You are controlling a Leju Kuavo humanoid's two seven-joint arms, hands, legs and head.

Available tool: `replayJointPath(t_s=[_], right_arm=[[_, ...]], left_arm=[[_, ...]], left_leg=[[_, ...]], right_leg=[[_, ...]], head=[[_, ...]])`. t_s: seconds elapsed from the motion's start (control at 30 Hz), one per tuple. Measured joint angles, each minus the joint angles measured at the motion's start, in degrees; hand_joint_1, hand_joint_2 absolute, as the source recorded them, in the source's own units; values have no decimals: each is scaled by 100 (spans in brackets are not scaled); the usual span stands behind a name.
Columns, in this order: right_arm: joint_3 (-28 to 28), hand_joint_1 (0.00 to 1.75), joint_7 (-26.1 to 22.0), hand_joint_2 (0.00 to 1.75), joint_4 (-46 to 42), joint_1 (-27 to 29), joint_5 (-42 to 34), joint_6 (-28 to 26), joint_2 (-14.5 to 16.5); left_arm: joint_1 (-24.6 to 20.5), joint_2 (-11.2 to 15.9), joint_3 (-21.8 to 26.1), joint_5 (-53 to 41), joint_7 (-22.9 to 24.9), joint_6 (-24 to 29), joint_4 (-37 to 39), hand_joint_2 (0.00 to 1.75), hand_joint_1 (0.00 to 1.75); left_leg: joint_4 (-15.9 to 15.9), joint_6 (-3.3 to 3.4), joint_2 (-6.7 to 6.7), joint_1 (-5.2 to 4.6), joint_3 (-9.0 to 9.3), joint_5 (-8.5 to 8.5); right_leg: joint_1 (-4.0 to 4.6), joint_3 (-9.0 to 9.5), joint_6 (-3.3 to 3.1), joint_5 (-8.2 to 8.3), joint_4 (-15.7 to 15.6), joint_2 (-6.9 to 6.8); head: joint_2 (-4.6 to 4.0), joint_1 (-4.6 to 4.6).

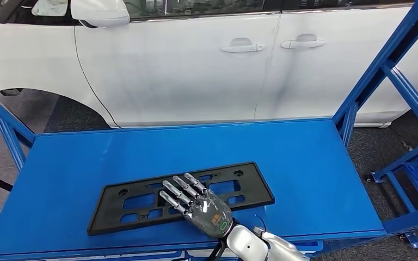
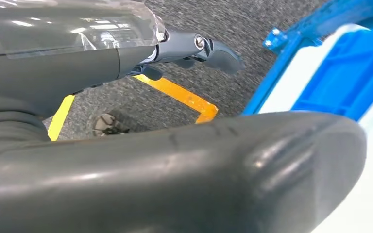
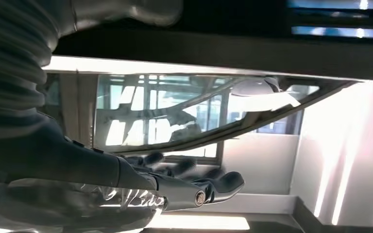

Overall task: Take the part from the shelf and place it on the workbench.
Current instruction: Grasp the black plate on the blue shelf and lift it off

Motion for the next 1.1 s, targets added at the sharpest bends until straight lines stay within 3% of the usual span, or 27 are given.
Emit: replayJointPath(t_s=[0.03,0.13,0.2,0.3,0.33,0.37,0.4,0.5,0.57,0.7,0.73,0.83,0.87,0.9,0.93,1.0,1.07,1.1], right_arm=[[146,168,168,175,58,-74,1,0,2],[537,168,478,175,251,-243,1,-2,7],[675,166,534,175,336,-312,1,-5,10],[794,167,508,175,447,-362,1,-8,11],[820,168,452,175,490,-367,1,-16,14],[831,168,372,175,534,-369,1,-30,23],[835,168,281,175,578,-372,1,-46,38],[832,168,107,175,684,-407,1,-69,91],[832,170,80,175,724,-427,1,-70,129],[819,174,-13,175,785,-439,1,-71,193],[806,174,-59,175,805,-441,1,-71,216],[775,174,-177,175,878,-435,0,-70,262],[763,175,-214,175,903,-429,-2,-70,269],[742,175,-258,175,928,-423,-4,-70,280],[715,175,-303,175,951,-417,-6,-70,297],[646,175,-393,175,991,-412,-8,-70,338],[579,175,-447,175,1022,-409,-9,-70,371],[551,175,-460,175,1034,-408,-9,-71,382]], left_arm=[[-6,-1,-5,-9,-4,-1,0,0,0],[6,-3,-15,-22,-14,1,1,0,0],[6,-3,-27,-24,-18,2,1,0,0],[3,-3,-61,-25,-27,2,0,0,0],[5,-3,-69,-24,-31,3,1,0,0],[7,-3,-72,-23,-34,5,0,0,0],[8,-3,-74,-21,-37,8,0,0,0],[7,-7,-81,-20,-40,17,1,0,0],[3,-12,-85,-20,-44,19,1,0,0],[3,-11,-88,-20,-48,24,-1,0,0],[4,-10,-89,-18,-49,25,-1,0,0],[15,-8,-89,-13,-51,31,-1,0,0],[23,-7,-89,-10,-51,34,-1,0,0],[31,-7,-89,-7,-51,35,-1,0,0],[36,-7,-89,-2,-56,34,-1,0,0],[34,-9,-89,8,-91,11,-1,0,0],[23,-11,-89,12,-136,-16,-1,0,0],[23,-12,-89,13,-145,-22,-1,0,0]], left_leg=[[-190,35,-3,-10,80,44],[-249,150,-14,-18,75,56],[-279,226,-14,3,81,84],[-285,293,-12,-7,76,92],[-283,299,-11,-15,75,90],[-281,302,-13,-21,79,87],[-279,302,-16,-26,90,83],[-271,272,-24,-51,132,54],[-266,222,-24,-63,129,39],[-166,94,-23,-55,101,-65],[41,62,-22,-51,17,-202],[1147,-22,-20,-15,-483,-729],[1365,-43,-19,-1,-584,-772],[1350,-58,-17,16,-574,-694],[1102,-68,-15,35,-452,-517],[256,-73,-8,60,-42,-131],[-239,-15,-15,51,180,10],[-273,26,-21,36,185,-7]], right_leg=[[10,-8,27,0,6,2],[23,-28,114,5,7,2],[18,-93,167,-125,175,0],[8,-585,201,-649,1226,-3],[7,-754,203,-754,1563,-3],[6,-826,198,-737,1689,-3],[7,-784,184,-607,1582,-4],[34,-251,89,-46,439,-5],[61,-74,51,43,43,-4],[31,-31,-23,74,-55,-8],[12,-17,-44,87,-82,-13],[9,-19,-67,89,-91,-21],[7,-18,-67,89,-89,-22],[4,-15,-64,87,-86,-19],[-1,-7,-58,84,-82,-14],[0,4,-22,69,-61,2],[19,-14,38,67,-37,19],[26,-25,69,76,-35,23]], head=[[0,0],[0,0],[0,0],[0,0],[0,0],[0,0],[0,0],[0,0],[0,0],[0,0],[0,0],[0,0],[0,0],[0,0],[0,0],[0,0],[0,0],[0,0]])
